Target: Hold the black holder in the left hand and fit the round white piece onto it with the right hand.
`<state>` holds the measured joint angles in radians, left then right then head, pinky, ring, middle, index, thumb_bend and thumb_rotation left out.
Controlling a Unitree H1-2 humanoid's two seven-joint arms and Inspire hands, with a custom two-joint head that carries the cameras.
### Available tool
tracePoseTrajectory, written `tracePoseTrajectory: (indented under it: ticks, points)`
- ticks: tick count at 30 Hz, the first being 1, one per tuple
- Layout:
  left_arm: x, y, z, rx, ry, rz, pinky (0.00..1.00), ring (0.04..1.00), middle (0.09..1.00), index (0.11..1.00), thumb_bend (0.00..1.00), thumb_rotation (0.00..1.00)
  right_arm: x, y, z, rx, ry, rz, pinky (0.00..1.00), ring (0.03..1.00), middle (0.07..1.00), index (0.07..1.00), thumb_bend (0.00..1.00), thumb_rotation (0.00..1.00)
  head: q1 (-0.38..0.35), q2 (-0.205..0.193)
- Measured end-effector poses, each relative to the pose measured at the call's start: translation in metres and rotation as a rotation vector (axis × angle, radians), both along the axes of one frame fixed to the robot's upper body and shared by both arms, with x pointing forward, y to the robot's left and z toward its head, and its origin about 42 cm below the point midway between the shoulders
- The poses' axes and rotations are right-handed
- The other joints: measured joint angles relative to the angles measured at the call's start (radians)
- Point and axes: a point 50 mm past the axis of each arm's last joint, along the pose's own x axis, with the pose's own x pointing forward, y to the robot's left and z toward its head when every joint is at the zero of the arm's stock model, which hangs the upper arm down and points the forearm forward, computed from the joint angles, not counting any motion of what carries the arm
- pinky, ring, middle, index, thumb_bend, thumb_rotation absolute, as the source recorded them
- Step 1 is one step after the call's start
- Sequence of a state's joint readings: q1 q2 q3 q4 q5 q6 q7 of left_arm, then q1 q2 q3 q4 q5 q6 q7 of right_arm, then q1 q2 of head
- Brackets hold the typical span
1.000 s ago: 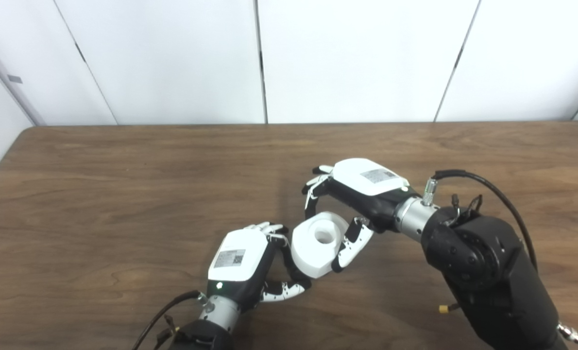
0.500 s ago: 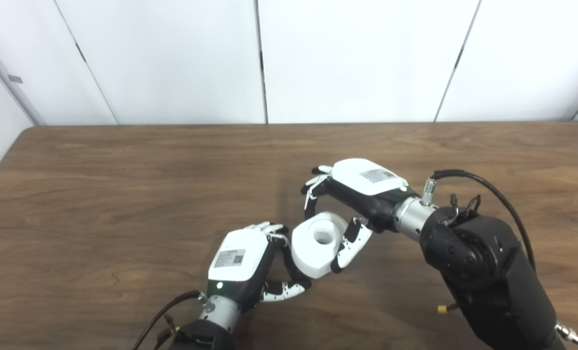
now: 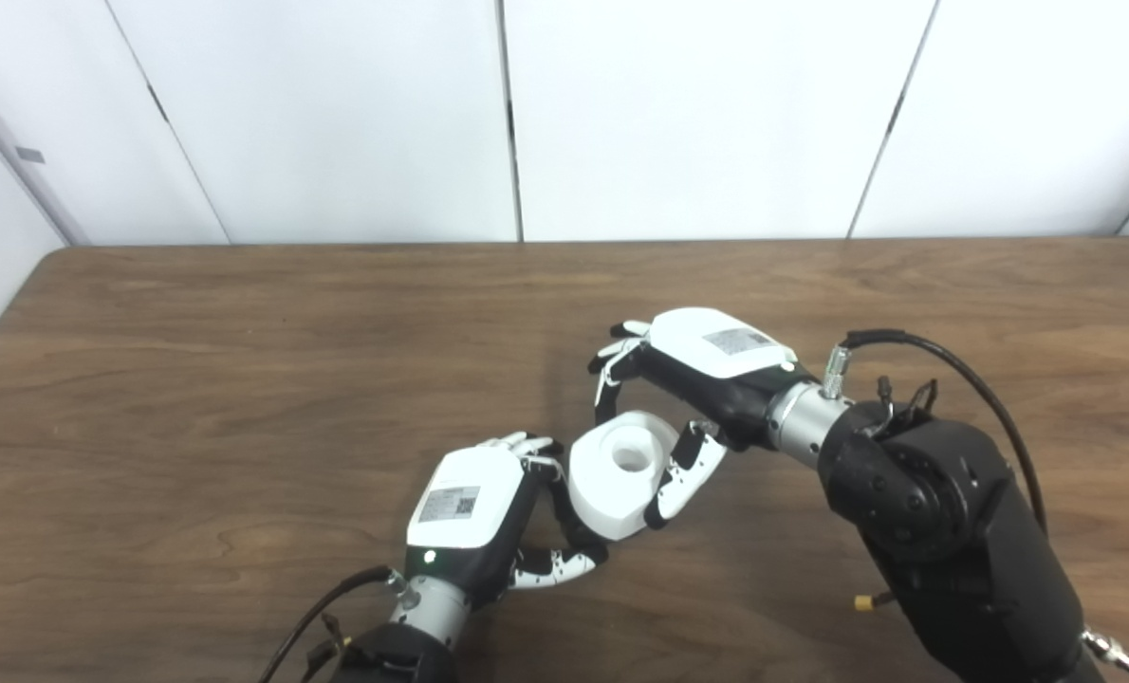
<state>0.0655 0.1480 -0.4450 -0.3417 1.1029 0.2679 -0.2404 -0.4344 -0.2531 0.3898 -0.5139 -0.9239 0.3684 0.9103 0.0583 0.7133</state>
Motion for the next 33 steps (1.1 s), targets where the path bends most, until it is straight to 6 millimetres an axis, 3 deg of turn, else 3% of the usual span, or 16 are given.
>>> tracePoseTrajectory:
  ticks: [4, 7, 9, 27, 33]
  points:
    - [0.0, -0.0001, 0.0, 0.0, 0.0, 0.0, 0.86, 0.884, 0.833, 0.493, 0.51, 0.05, 0.0006, -0.0003, -0.0005, 0.001, 0.001, 0.0, 0.83, 0.959, 0.857, 0.493, 0.52, 0.16, 0.0, 0.0]
    - [0.0, -0.0001, 0.0, 0.0, 0.0, 0.0, 0.86, 0.884, 0.833, 0.493, 0.51, 0.05, 0.0009, -0.0004, -0.001, 0.0, 0.003, 0.0, 0.83, 0.961, 0.858, 0.589, 0.77, 0.26, 0.002, 0.0]
    - [0.0001, -0.0002, 0.0001, 0.0, -0.001, 0.0, 0.86, 0.884, 0.833, 0.493, 0.51, 0.05, 0.0023, -0.001, -0.0028, -0.007, 0.007, -0.005, 0.84, 0.961, 0.86, 0.611, 0.83, 0.29, 0.002, 0.0]
    - [0.0005, -0.0004, 0.0003, -0.003, 0.0, -0.002, 0.87, 0.885, 0.832, 0.492, 0.51, 0.05, 0.0041, -0.0025, -0.0082, -0.021, 0.03, -0.008, 0.85, 0.974, 0.875, 0.639, 0.89, 0.31, 0.0, -0.002]
    - [0.0006, -0.0005, 0.0004, -0.002, -0.001, -0.002, 0.87, 0.883, 0.832, 0.493, 0.51, 0.05, 0.0038, -0.0026, -0.0092, -0.032, 0.044, -0.004, 0.86, 0.982, 0.885, 0.656, 0.92, 0.37, 0.0, -0.002]
